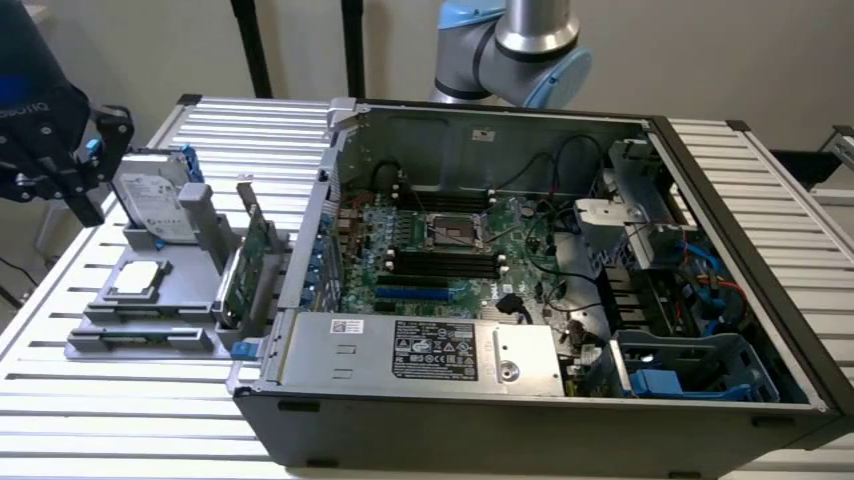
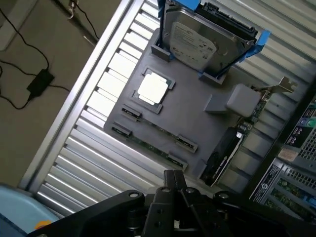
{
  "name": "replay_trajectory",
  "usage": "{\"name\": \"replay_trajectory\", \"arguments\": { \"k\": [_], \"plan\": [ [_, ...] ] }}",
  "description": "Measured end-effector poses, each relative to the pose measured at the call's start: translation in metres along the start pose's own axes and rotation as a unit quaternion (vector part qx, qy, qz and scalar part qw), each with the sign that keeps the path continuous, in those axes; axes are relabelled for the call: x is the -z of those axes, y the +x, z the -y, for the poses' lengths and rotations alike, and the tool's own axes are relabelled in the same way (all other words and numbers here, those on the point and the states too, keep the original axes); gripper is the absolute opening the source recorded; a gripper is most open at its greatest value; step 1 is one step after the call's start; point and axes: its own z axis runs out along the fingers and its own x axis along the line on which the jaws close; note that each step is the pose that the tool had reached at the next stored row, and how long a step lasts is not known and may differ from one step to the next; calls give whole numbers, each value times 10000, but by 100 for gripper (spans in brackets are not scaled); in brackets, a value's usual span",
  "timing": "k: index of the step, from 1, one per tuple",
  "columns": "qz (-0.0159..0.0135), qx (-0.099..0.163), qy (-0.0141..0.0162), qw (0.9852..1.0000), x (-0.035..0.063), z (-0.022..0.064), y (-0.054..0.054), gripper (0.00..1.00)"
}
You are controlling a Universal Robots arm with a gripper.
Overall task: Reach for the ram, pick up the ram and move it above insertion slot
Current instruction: 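Pick up the ram and move it above insertion slot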
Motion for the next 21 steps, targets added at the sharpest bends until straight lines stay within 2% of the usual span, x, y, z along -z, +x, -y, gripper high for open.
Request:
{"name": "replay_trajectory", "arguments": {
  "k": [5, 10, 12, 16, 21],
  "plan": [
    [-18, 455, 0, 9990, 0, 0, 0, 11],
    [-35, 903, 0, 9959, 0, 0, 0, 11],
    [-42, 1084, 0, 9941, 0, 0, 0, 11],
    [-57, 1446, 1, 9895, 0, 0, 0, 11],
    [-75, 1897, 1, 9818, 0, 0, 0, 11]
  ]
}}
